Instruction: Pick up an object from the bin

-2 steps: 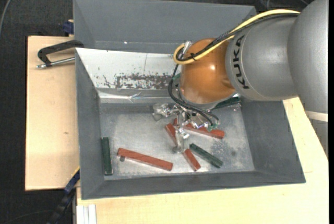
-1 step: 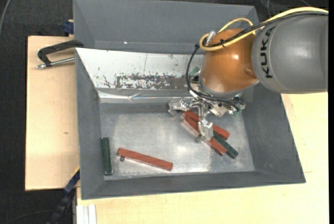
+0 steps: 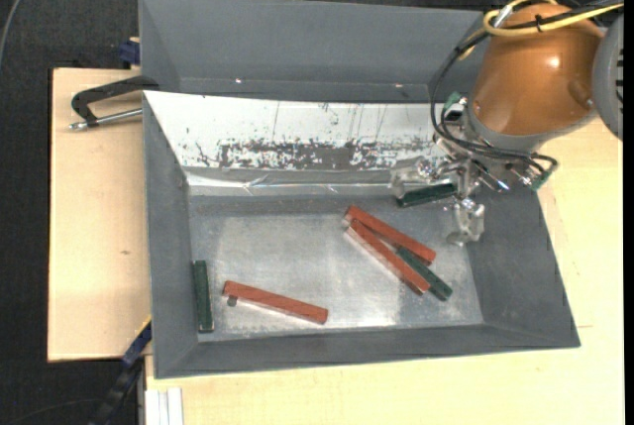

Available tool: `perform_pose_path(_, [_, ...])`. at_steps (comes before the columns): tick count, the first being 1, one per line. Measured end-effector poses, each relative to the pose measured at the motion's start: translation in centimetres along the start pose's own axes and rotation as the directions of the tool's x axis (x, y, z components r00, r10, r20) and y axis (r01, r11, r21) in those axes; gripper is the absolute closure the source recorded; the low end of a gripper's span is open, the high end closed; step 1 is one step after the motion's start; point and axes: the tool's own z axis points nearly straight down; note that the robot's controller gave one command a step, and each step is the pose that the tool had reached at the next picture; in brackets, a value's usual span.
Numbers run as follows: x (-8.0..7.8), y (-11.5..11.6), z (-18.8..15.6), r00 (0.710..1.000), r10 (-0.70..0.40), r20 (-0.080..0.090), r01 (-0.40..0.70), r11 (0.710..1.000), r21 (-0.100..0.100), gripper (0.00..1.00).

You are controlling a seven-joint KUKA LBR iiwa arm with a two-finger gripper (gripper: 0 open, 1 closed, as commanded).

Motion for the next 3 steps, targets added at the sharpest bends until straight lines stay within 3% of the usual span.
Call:
perform_pose_path(1, [-1.8,8.0,2.5,1.000,0.025,-0.005,-0.025,1.000,-0.011,0.00])
perform_pose_path(2, [1.4,-0.3,5.4,0.978,0.210,-0.002,-0.210,0.978,0.000,0.00])
perform_pose_path(3, [-1.7,1.8,4.5,0.909,0.418,0.000,-0.418,0.909,-0.001,0.00])
